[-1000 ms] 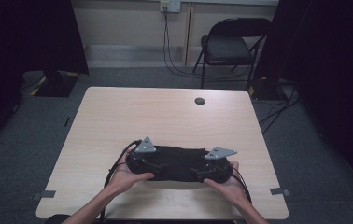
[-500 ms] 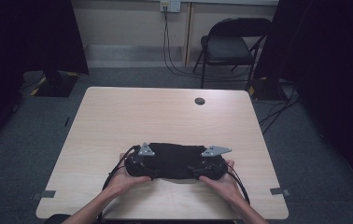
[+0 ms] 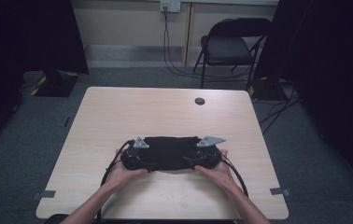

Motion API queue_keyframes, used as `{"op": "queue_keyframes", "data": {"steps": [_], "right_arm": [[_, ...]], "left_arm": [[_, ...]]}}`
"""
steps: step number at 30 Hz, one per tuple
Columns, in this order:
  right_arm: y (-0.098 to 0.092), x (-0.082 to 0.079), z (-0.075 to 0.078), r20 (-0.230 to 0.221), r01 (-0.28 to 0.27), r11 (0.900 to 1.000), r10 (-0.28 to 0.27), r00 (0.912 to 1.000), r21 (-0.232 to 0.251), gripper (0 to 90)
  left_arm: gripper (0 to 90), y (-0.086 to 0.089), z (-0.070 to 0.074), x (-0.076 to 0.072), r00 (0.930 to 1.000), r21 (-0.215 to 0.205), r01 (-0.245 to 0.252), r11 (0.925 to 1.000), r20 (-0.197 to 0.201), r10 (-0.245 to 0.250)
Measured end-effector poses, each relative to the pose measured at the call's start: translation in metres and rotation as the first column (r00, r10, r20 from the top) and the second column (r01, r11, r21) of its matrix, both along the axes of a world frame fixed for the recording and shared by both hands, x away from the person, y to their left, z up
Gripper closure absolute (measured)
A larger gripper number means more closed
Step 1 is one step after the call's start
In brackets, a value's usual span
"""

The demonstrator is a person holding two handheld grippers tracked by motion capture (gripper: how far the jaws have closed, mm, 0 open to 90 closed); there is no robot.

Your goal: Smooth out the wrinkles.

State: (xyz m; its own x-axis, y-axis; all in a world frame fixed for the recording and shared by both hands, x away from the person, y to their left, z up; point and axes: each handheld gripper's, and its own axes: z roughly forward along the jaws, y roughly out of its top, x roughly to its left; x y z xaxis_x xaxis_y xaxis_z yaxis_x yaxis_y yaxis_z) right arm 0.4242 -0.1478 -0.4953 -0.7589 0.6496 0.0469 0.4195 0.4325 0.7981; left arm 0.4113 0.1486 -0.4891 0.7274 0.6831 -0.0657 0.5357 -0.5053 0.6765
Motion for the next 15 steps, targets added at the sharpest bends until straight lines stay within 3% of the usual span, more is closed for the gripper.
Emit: {"op": "queue_keyframes", "data": {"steps": [4,8,9,15], "right_arm": [[-0.001,0.001,0.003,0.002,0.006,1.000,-0.006,1.0000,0.017,25.8],[-0.003,-0.002,0.011,-0.005,0.025,0.999,-0.025,0.9997,0.031,24.9],[-0.005,-0.004,0.016,-0.004,0.032,0.998,-0.032,0.9995,0.047,23.8],[-0.017,-0.010,0.031,-0.002,0.068,0.993,-0.068,0.9977,0.098,22.1]], "left_arm": [[29.4,0.003,0.003,0.000,1.0000,-0.007,0.006,1.0000,0.001,-0.006],[29.4,0.007,0.009,-0.003,0.9999,-0.039,0.012,0.9992,-0.001,-0.012],[29.2,0.008,0.013,-0.006,0.9995,-0.039,0.023,0.9990,0.021,-0.022],[27.5,0.017,0.027,-0.012,0.9985,-0.078,0.011,0.9969,0.054,-0.006]]}}
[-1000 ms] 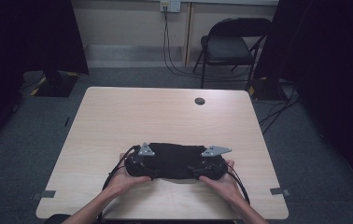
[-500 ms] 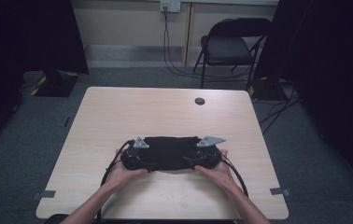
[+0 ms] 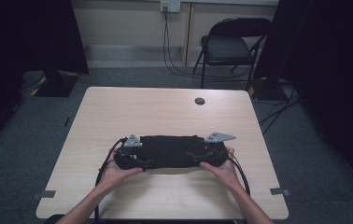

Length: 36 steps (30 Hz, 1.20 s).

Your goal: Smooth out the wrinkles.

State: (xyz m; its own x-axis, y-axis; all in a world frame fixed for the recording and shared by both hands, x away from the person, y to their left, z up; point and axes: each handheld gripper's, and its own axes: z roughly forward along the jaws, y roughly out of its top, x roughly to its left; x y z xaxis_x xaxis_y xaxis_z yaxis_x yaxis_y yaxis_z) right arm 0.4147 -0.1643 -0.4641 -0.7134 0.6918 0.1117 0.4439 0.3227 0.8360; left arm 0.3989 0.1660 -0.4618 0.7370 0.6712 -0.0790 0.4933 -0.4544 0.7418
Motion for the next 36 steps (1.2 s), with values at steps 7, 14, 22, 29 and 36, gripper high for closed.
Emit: {"op": "queue_keyframes", "data": {"steps": [7,14,22,29,36], "right_arm": [[-0.029,-0.015,0.024,0.028,0.065,0.996,-0.066,0.9974,0.059,22.3],[-0.065,-0.034,0.032,0.022,0.156,0.987,-0.157,0.9874,0.048,22.4],[-0.110,-0.038,-0.007,-0.074,0.295,0.952,-0.301,0.9506,-0.083,20.7],[-0.112,-0.039,-0.035,-0.068,0.316,0.922,-0.338,0.9387,-0.224,16.7],[-0.108,-0.039,-0.040,-0.030,0.324,0.924,-0.337,0.9411,-0.204,14.7]], "left_arm": [[25.7,0.032,0.016,-0.011,0.9980,-0.025,-0.055,0.9982,0.030,0.056],[24.8,0.074,0.007,-0.020,0.9885,0.023,-0.151,0.9883,0.012,0.150],[24.3,0.100,-0.024,-0.009,0.9659,0.141,-0.235,0.9618,-0.077,0.247],[13.8,0.099,-0.039,-0.013,0.9685,0.085,-0.249,0.9648,0.026,0.248],[10.6,0.098,-0.042,-0.013,0.9663,0.063,-0.256,0.9647,0.046,0.253]]}}
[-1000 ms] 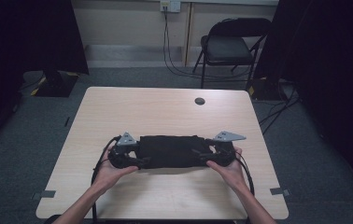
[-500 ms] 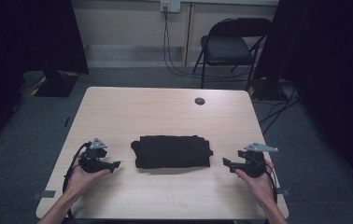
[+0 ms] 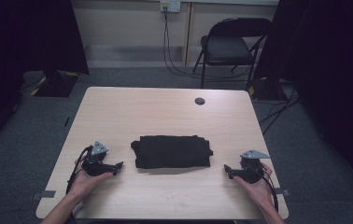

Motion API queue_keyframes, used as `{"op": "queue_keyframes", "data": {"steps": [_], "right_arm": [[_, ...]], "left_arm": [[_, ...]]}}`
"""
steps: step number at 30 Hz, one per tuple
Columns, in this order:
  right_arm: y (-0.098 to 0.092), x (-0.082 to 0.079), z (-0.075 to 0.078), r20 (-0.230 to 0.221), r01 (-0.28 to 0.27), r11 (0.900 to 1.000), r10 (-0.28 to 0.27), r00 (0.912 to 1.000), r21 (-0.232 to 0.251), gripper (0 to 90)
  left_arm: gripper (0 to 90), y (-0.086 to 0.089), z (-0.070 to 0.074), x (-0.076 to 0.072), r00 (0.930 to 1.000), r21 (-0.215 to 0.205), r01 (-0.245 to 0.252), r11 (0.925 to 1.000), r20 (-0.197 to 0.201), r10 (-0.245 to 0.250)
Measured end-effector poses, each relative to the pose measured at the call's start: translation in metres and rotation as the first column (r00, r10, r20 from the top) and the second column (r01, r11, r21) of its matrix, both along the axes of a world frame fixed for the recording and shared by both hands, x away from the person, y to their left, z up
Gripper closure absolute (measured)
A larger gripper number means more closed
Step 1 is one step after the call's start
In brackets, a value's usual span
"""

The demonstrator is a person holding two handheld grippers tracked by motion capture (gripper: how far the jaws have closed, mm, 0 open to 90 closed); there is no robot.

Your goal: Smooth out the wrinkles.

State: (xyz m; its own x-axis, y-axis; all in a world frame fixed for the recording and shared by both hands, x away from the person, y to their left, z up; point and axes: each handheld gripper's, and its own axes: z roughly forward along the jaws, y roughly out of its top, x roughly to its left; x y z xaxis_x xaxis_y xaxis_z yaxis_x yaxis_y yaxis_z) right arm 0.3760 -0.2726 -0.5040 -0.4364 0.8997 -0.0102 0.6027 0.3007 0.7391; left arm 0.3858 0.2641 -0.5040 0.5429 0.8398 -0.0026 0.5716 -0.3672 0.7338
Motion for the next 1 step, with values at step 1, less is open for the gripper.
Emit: {"op": "queue_keyframes", "data": {"steps": [1], "right_arm": [[0.0000,0.0000,0.0000,0.000,0.000,1.000,0.000,1.0000,0.000,14.7]], "left_arm": [[10.6,0.0000,0.0000,0.0000,1.0000,0.000,0.000,1.0000,0.000,0.000]]}}
